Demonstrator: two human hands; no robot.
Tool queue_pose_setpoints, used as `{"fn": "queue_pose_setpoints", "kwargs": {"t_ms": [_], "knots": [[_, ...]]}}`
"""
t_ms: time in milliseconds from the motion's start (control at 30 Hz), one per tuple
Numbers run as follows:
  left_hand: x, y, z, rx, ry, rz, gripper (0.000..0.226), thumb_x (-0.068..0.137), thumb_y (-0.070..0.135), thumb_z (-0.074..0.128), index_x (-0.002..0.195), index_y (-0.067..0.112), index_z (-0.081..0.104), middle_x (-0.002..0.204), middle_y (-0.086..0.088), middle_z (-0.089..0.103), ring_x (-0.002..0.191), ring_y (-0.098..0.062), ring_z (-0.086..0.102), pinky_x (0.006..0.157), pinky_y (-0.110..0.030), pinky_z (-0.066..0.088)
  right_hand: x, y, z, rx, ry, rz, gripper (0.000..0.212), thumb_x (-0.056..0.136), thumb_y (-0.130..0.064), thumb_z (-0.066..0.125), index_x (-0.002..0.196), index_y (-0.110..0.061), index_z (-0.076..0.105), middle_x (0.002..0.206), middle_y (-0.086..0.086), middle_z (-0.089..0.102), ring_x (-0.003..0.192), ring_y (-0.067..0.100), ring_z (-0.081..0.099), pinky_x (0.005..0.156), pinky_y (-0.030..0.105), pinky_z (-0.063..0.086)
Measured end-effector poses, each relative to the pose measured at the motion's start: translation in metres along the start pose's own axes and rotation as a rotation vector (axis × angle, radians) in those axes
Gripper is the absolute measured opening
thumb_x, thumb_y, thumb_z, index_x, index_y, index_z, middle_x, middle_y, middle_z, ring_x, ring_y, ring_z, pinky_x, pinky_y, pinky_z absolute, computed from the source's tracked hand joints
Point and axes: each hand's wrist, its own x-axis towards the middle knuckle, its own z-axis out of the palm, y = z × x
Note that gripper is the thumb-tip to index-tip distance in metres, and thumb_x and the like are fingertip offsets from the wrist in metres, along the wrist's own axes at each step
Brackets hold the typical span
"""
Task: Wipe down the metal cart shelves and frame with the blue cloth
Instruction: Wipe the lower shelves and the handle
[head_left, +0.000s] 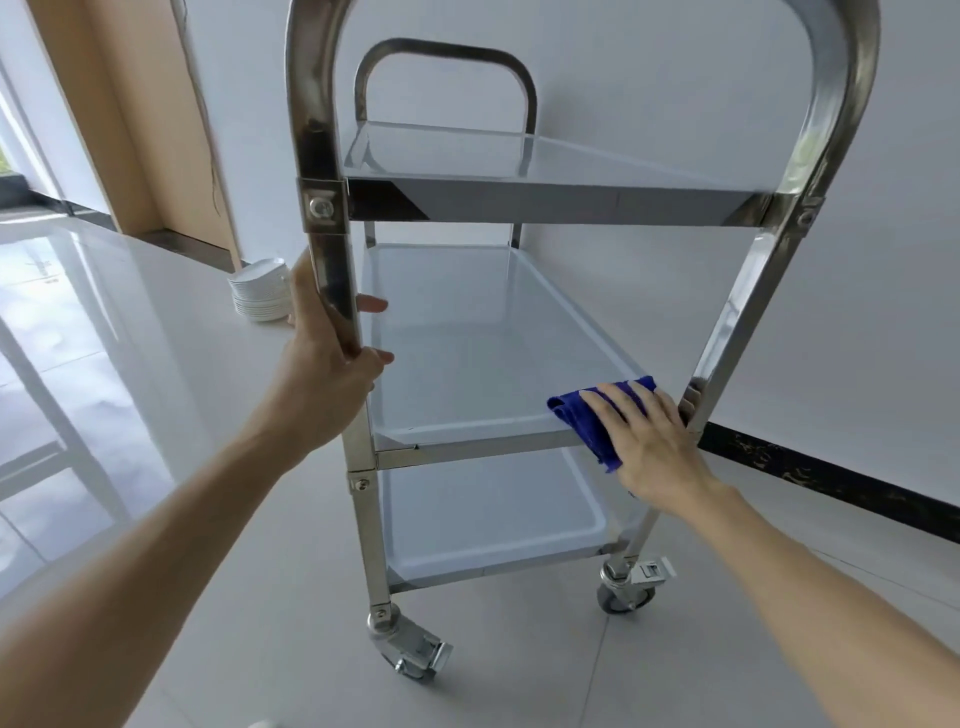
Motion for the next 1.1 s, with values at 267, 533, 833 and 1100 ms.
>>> {"fn": "queue_pose_setpoints", "kwargs": {"t_ms": [267,533,833,1100], "knots": [[-0.003,0.0,0.003,-0.007,0.005,-0.022,0.083,0.09,-0.017,0.05,0.148,0.025,0.008,0.127,-0.006,0.057,0.093,-0.02,0.073,0.076,-0.053,0.06,0.031,-0.142,-0.019,0.076,0.096,-0.224,0.089,0.081,-0.023,0.071,0.154,-0.014,0.022,0.156,0.008,0.033,0.138,0.045,0.031,0.115,0.059,0.022],[-0.004,-0.006,-0.009,-0.004,-0.006,-0.037,0.075,0.09,-0.016,0.05,0.139,0.03,0.017,0.126,-0.003,0.059,0.09,-0.017,0.074,0.076,-0.054,0.061,0.041,-0.138,-0.019,0.089,0.193,-0.361,0.088,0.074,-0.022,0.077,0.151,-0.024,0.035,0.151,-0.002,0.044,0.132,0.031,0.046,0.11,0.043,0.035],[-0.002,-0.01,-0.004,-0.006,-0.04,0.015,0.082,0.088,-0.014,0.054,0.148,0.02,0.01,0.116,-0.005,0.063,0.1,-0.022,0.071,0.08,-0.042,0.062,-0.008,0.009,0.006,0.108,0.052,0.017,0.106,0.055,-0.007,0.089,0.15,-0.011,0.04,0.149,0.011,0.045,0.138,0.037,0.039,0.119,0.051,0.025],[-0.009,-0.024,0.002,-0.005,-0.059,-0.106,0.074,0.086,0.01,0.068,0.143,0.03,0.025,0.102,0.03,0.059,0.106,-0.011,0.067,0.088,-0.049,0.058,-0.052,-0.029,0.03,0.414,0.308,0.073,0.097,0.055,0.023,0.065,0.147,-0.005,0.044,0.155,0.014,0.037,0.147,0.042,0.023,0.116,0.064,0.023]]}}
